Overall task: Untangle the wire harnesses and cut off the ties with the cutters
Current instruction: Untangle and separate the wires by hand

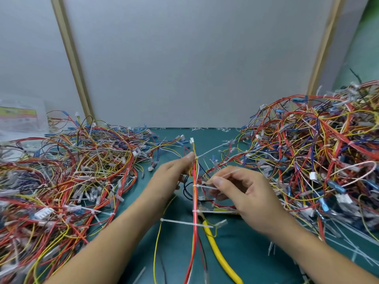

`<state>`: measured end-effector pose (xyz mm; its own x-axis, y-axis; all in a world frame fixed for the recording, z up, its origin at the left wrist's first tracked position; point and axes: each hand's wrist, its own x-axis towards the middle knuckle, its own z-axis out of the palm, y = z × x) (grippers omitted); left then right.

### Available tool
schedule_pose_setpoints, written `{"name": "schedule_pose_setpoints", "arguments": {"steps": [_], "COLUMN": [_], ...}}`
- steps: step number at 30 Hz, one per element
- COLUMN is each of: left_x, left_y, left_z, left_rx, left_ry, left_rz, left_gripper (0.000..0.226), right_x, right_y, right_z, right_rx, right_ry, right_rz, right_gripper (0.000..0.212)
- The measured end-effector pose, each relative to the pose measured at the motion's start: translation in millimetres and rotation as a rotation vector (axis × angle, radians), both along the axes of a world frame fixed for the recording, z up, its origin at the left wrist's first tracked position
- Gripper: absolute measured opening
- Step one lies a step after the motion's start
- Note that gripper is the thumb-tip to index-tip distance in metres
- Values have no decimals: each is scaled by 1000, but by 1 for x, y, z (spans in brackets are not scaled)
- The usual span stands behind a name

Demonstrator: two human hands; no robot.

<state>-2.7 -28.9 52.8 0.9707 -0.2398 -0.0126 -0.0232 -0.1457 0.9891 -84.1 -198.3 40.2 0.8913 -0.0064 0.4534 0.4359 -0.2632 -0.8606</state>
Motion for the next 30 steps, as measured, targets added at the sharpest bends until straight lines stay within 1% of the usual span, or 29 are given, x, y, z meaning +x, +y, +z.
{"name": "schedule_pose_setpoints", "arguments": {"steps": [1, 2, 3, 4, 6, 7, 9, 11, 13, 14, 16, 18, 21, 23, 27, 30], "left_x": [3, 3, 1, -1, -2, -3, -9, -11, -15, -17, -22, -25, -28, -30, -29, -30], "left_y": [-2, -2, -1, 1, 7, 8, 7, 5, 5, 4, 3, 2, 1, 2, 3, 2], "left_z": [-1, -3, -5, -6, -7, -6, -1, 1, 2, 3, 4, 4, 4, 5, 4, 4], "left_rx": [-50, -99, -152, -195, -291, -313, -281, -218, -203, -190, -128, -34, 72, 90, 101, 107], "left_ry": [68, 82, 60, 43, 14, -15, -97, -198, -287, -326, -412, -526, -662, -702, -742, -749], "left_rz": [-54, -102, -138, -151, -138, -143, -122, -76, -84, -102, -122, -117, -100, -103, -112, -108], "left_gripper": [40, 33, 26, 26, 32, 29, 13, 18, 26, 27, 20, 13, 15, 14, 23, 19], "right_x": [0, -1, -1, 0, 0, 1, 3, 5, 5, 6, 6, 6, 7, 8, 6, 5], "right_y": [0, 0, 1, 1, 0, 0, -2, -3, -5, -6, -7, -5, -3, -3, -4, -2], "right_z": [0, 1, 1, 1, 0, 0, -1, 0, 4, 5, 5, 2, -3, -4, -3, -2], "right_rx": [-25, -46, -57, -61, -78, -93, -93, -42, 36, 67, 85, 24, -98, -107, -151, -163], "right_ry": [9, 20, 30, 39, 38, 29, 15, 8, -17, -29, -24, -6, -10, -15, -54, -48], "right_rz": [16, 25, 30, 30, 8, -10, -46, -103, -155, -163, -137, -91, -71, -77, -86, -77], "right_gripper": [16, 17, 19, 19, 20, 19, 18, 12, 6, 9, 12, 12, 13, 12, 13, 13]}}
